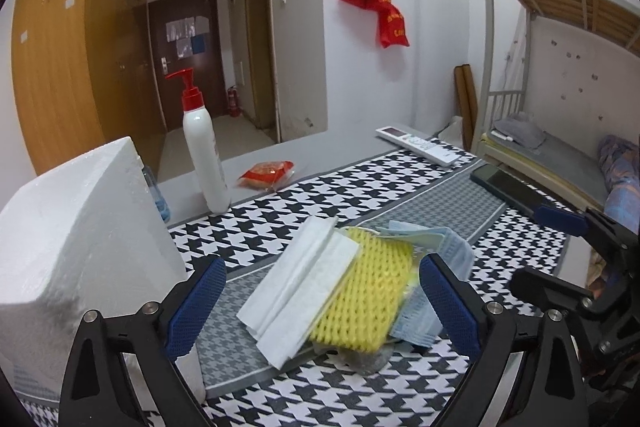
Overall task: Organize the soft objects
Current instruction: 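Move the left tool to the white wipes while the right tool approaches the blue mask, then close the left gripper on the white wipes while the right gripper closes on the blue mask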
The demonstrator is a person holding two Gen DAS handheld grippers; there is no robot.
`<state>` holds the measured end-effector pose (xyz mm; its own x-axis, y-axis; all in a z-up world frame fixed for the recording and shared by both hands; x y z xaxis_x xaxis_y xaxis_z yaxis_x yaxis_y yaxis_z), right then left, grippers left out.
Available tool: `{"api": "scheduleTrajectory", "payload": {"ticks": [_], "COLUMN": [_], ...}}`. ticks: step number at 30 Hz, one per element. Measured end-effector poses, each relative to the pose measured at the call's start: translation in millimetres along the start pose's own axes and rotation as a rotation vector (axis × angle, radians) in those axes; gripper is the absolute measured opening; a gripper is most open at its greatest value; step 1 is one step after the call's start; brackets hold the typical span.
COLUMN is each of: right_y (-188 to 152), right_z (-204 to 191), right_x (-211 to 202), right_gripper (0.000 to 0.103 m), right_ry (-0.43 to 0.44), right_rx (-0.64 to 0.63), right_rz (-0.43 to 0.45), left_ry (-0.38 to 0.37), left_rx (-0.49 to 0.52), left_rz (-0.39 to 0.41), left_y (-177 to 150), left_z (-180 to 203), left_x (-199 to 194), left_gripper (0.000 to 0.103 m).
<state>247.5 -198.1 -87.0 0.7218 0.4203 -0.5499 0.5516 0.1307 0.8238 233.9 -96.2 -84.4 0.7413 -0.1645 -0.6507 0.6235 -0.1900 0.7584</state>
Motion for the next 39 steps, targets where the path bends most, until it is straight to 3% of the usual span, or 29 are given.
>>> {"api": "scheduleTrajectory", "payload": {"ticks": [7, 11, 18, 36, 39], "right_y": [-2.6, -1.3, -0.7, 1.1, 1.5], "right_z": [0.4, 0.5, 1.2, -7.2, -7.7], "right_x": [8.3, 11.8, 19.3, 44.7, 48.3], "right_gripper": [0.102, 0.102, 0.102, 0.102, 0.102], "right_ry": [0.025, 0.027, 0.033, 0.054, 0.053], "right_rx": [0.007, 0.007, 0.011, -0.004, -0.01], "right_rz": [-0.019, -0.028, -0.045, -0.111, -0.118], "left_ry": [0.041, 0.028, 0.045, 0.011, -0.004], "left_rx": [-0.006, -0.012, -0.02, -0.028, -0.031], "left_rz": [-0.044, -0.065, -0.11, -0.189, -0.207], "left_y": [3.3, 5.5, 3.5, -7.0, -10.4], "left_z": [-3.2, -3.6, -7.4, -17.5, -18.2], "left_x": [21.2, 29.4, 45.3, 77.4, 81.4], "left_gripper": [0.097, 0.096, 0.084, 0.07, 0.061]}}
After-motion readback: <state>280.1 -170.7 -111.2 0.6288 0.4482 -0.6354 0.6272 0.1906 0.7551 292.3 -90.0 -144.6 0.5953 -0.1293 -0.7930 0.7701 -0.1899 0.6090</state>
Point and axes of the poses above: each gripper's, at about its wrist camera, not at the fingertips, and x roughly the way its jaws point, z to its right, y to its top, the point moved 8 cm from there along x, roughly the way its jaws point, and after that the axes turned 8 degrees about -z, right-handed, at the moved point
